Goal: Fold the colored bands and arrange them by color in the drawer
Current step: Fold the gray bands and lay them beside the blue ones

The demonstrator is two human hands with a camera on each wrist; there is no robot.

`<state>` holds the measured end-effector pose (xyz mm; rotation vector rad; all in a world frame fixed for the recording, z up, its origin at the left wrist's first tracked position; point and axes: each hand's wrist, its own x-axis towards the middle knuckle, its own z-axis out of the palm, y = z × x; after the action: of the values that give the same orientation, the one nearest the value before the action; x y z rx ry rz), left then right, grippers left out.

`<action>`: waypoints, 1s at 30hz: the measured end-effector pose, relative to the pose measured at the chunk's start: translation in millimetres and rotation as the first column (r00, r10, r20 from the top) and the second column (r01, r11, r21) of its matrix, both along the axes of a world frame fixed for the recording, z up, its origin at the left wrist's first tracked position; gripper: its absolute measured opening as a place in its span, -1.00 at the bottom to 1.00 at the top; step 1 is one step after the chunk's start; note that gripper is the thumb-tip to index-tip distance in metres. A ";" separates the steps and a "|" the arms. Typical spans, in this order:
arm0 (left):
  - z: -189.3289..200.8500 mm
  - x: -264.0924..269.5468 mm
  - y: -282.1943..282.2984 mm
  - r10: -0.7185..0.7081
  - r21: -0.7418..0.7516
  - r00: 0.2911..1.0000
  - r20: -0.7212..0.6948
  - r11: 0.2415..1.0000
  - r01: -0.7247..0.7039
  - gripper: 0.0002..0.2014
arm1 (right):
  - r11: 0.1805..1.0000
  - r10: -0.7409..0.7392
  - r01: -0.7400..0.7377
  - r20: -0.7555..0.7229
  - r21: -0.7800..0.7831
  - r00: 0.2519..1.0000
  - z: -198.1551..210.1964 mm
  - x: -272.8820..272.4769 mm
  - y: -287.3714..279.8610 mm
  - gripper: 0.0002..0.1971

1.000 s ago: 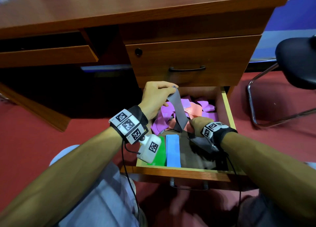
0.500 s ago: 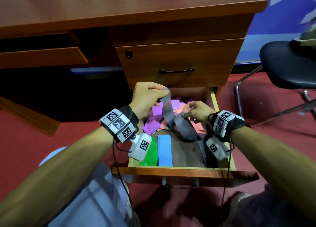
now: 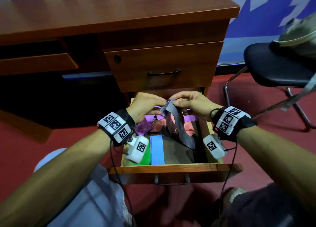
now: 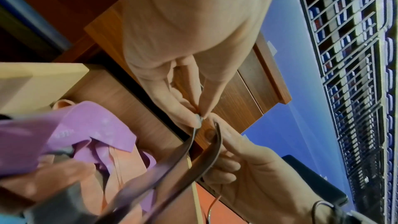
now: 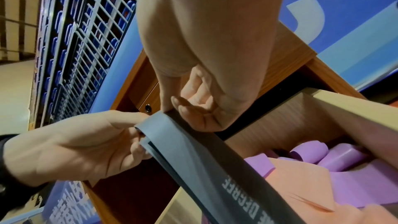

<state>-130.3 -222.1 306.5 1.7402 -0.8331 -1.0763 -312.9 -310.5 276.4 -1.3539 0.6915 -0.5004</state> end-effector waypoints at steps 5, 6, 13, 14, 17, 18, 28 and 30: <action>-4.5 -8.1 2.5 0.016 0.091 0.993 -0.120 0.996 -0.005 -0.85 | 1.000 -0.003 0.003 -0.003 -0.004 1.000 -5.6 4.2 2.9 -0.78; -5.2 -8.8 3.1 0.018 0.101 0.991 -0.131 0.995 -0.005 -0.84 | 1.000 0.002 -0.003 -0.021 -0.009 1.000 -5.8 4.4 2.8 -0.78; -3.7 -12.2 5.5 0.054 0.140 0.979 -0.194 0.990 -0.027 -0.90 | 0.999 0.018 -0.019 -0.055 -0.027 0.998 -2.2 5.9 3.2 -0.80; -3.4 -12.4 5.5 0.052 0.144 0.979 -0.199 0.989 -0.024 -0.88 | 0.999 0.019 -0.021 -0.064 -0.034 0.998 -2.4 6.3 3.2 -0.80; -1.9 -12.1 6.7 0.060 0.178 0.977 -0.206 0.984 -0.023 -0.87 | 0.998 0.034 -0.039 -0.092 -0.058 0.995 -3.3 6.6 1.8 -0.82; -1.9 -12.0 7.0 0.063 0.188 0.976 -0.208 0.982 -0.023 -0.88 | 0.997 0.037 -0.044 -0.098 -0.067 0.994 -3.6 6.6 1.3 -0.82; -4.2 -12.6 5.7 0.091 0.147 0.955 -0.283 0.988 -0.051 -0.86 | 0.990 0.028 -0.046 -0.139 -0.132 0.990 -3.0 7.6 0.1 -0.88; -3.0 -12.5 7.6 0.068 0.120 0.968 -0.242 0.992 -0.040 -0.89 | 0.987 0.007 -0.032 -0.157 -0.156 0.988 -4.1 7.1 -0.2 -0.91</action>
<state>-142.8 -214.5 303.4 1.6697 -0.5767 -1.2930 -305.8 -310.6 272.3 -1.5598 0.7787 -0.4433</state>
